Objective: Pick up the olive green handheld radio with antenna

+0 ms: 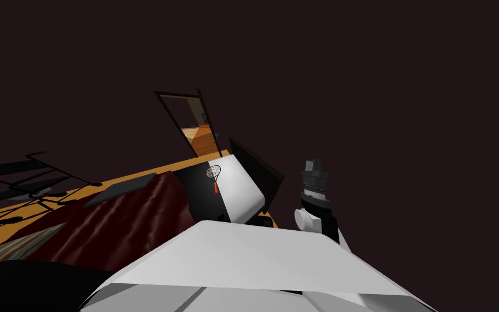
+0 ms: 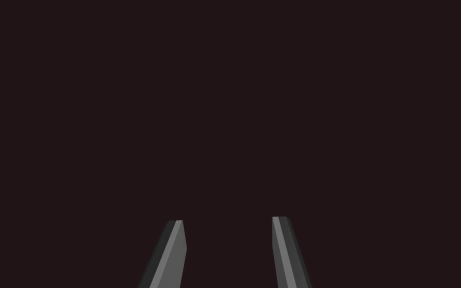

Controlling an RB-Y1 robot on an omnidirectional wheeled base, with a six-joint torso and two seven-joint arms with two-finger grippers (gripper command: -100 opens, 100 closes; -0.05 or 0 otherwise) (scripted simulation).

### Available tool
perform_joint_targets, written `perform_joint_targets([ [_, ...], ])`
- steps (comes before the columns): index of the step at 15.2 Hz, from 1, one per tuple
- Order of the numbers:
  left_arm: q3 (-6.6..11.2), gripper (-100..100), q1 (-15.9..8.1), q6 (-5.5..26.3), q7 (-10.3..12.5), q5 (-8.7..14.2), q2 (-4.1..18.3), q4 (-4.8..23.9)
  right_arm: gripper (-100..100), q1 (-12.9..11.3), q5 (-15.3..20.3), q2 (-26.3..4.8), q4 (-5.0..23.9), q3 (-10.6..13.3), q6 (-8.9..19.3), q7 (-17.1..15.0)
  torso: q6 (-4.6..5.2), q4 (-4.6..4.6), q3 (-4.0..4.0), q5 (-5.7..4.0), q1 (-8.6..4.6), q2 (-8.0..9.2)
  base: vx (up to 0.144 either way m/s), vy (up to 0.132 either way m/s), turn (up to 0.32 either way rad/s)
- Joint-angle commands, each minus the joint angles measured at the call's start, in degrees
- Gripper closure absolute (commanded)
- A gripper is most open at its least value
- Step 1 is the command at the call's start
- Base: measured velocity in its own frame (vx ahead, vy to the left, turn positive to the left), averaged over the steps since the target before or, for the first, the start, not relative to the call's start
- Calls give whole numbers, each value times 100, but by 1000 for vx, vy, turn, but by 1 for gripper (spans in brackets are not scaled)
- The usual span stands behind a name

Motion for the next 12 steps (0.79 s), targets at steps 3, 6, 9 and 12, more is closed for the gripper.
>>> perform_joint_targets([
  [3,-1,100,-1,0,0,1,-3,-2,0,0,0,0,0,0,0,0,-1,-1,-1,-1,0,-1,0,0,0],
  [6,34,100,101,277,-141,100,115,-387,0,1,0,0,0,0,0,0,-6,-1,-2,-3,-8,-4,8,-24,94],
  [9,59,100,182,480,-243,167,201,-673,0,0,0,0,0,0,0,0,-3,-2,-4,-6,-17,-6,11,-35,59],
  [12,66,100,206,522,-261,185,223,-749,0,0,0,0,0,0,0,0,0,-1,-3,-7,-16,-6,6,-22,48],
])
